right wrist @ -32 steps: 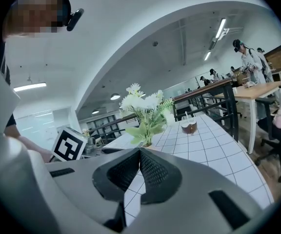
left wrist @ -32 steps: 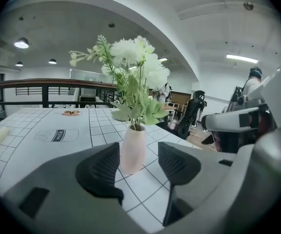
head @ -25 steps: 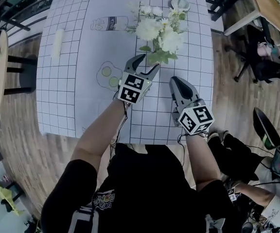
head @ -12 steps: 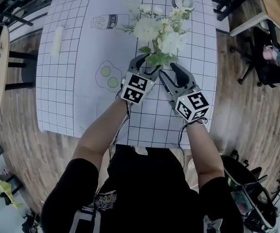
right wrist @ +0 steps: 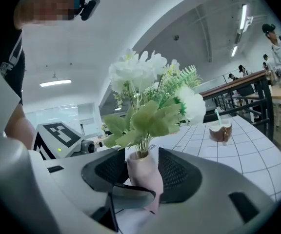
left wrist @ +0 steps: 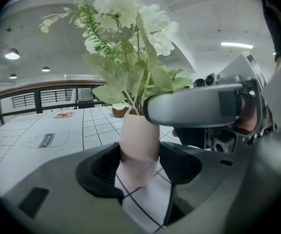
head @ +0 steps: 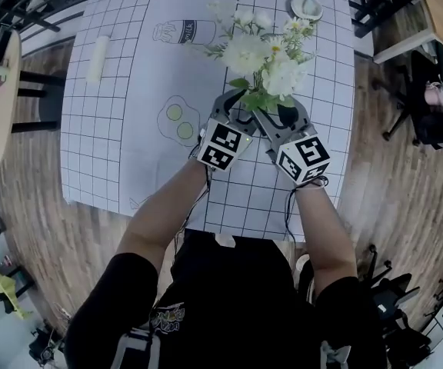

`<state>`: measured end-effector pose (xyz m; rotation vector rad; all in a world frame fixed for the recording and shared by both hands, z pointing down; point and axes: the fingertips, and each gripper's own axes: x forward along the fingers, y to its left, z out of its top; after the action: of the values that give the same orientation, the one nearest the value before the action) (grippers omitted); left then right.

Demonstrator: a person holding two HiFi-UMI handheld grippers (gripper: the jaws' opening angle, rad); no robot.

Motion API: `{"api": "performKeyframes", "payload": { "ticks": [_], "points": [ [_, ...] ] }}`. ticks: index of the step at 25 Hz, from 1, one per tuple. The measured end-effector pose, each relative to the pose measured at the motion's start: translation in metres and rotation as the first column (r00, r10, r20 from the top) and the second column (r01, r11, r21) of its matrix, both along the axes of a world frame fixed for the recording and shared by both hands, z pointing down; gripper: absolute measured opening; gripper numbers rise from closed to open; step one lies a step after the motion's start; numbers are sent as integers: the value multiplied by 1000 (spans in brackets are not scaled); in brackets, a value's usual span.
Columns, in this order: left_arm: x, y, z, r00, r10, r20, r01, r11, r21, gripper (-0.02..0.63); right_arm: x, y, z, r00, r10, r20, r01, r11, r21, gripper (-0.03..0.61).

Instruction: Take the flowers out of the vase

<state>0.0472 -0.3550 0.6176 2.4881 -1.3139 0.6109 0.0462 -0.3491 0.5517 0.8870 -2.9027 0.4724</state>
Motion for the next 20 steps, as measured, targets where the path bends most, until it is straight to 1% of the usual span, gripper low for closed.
{"api": "performKeyframes", "payload": {
  "ticks": [3,8,9,10,11,16,20],
  "points": [
    [0,0,0,1000,0,0,0,1000,5,258,-8,-3,-2,1000,-18,-20,18,999,41,207],
    [-1,0,0,1000,-3,-1,3,1000,8,258,-14,-11,-7,1000,-18,6,17,998,55,195],
    [-1,0,1,1000,-3,-1,3,1000,8,258,-13,-13,-9,1000,-9,8,8,998,63,175],
    [-1,0,1,1000,-3,-1,3,1000,8,258,-12,-15,-9,1000,1,7,-1,997,71,133],
    [-1,0,1,1000,-3,-1,3,1000,7,258,-10,-16,-10,1000,6,4,-7,997,78,109],
    [-1,0,1,1000,-2,0,2,1000,4,258,-8,-17,-13,1000,14,-14,-13,996,91,80],
    [-1,1,1,1000,1,0,-1,1000,2,258,-7,-16,-25,1000,20,4,-20,994,104,74]
  ]
}}
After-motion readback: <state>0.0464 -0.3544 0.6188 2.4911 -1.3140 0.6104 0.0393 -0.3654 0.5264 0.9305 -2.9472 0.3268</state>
